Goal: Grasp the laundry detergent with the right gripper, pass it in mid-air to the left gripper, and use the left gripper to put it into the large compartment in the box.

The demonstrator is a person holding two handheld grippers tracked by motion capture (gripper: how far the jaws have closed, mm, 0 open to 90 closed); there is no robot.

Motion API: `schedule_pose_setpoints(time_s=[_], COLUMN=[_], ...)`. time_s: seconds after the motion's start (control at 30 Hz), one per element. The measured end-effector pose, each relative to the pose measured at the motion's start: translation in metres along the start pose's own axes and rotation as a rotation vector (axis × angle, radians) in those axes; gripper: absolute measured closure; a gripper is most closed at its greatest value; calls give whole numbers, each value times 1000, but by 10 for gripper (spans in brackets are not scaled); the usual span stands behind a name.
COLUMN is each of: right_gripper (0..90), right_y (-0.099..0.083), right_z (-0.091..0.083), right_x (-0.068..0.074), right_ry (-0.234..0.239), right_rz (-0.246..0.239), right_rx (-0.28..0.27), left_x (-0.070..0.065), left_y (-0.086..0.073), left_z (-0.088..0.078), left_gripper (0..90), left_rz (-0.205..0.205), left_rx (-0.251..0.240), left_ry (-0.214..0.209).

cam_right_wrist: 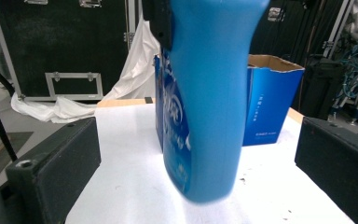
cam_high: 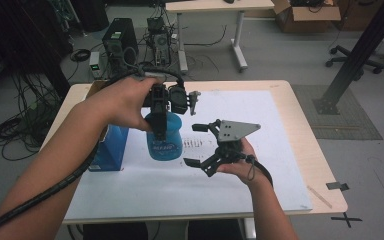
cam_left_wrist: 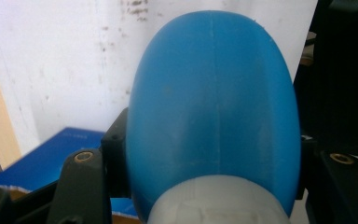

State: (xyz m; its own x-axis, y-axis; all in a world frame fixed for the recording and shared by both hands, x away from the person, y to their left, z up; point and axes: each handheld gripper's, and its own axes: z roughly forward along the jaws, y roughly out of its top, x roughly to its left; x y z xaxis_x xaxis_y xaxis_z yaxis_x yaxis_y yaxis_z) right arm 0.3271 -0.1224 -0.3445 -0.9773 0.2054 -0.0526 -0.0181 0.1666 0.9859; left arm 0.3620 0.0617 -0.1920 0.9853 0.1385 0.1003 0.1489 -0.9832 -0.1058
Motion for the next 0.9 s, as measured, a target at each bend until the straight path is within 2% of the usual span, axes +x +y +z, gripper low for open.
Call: schedule_pose_setpoints(time_s=[0.1, 0.33, 0.43, 0.6, 0.73, 0.9], right_gripper=[0, 0, 0, 0, 0, 1], right_y=[2, 7, 8, 12, 17, 32], right_z=[-7, -25, -31, -42, -50, -62], right_x=[-1, -3, -5, -10, -18, -30], right_ry=[-8, -24, -8, -15, -19, -27], right_rz=[-1, -11, 0, 5, 6, -8], right_rx=[0, -8, -12, 11, 74, 203], left_x=[7, 23, 29, 38, 44, 53], left_y=[-5, -21, -28, -41, -55, -74], left_z=[-5, -22, -30, -43, -54, -66], left_gripper=[389, 389, 389, 388, 388, 388], left_rz=[-44, -194, -256, -363, -438, -515], left_rx=[5, 9, 3, 1, -18, -39], left_ry=[-3, 3, 6, 2, 14, 16])
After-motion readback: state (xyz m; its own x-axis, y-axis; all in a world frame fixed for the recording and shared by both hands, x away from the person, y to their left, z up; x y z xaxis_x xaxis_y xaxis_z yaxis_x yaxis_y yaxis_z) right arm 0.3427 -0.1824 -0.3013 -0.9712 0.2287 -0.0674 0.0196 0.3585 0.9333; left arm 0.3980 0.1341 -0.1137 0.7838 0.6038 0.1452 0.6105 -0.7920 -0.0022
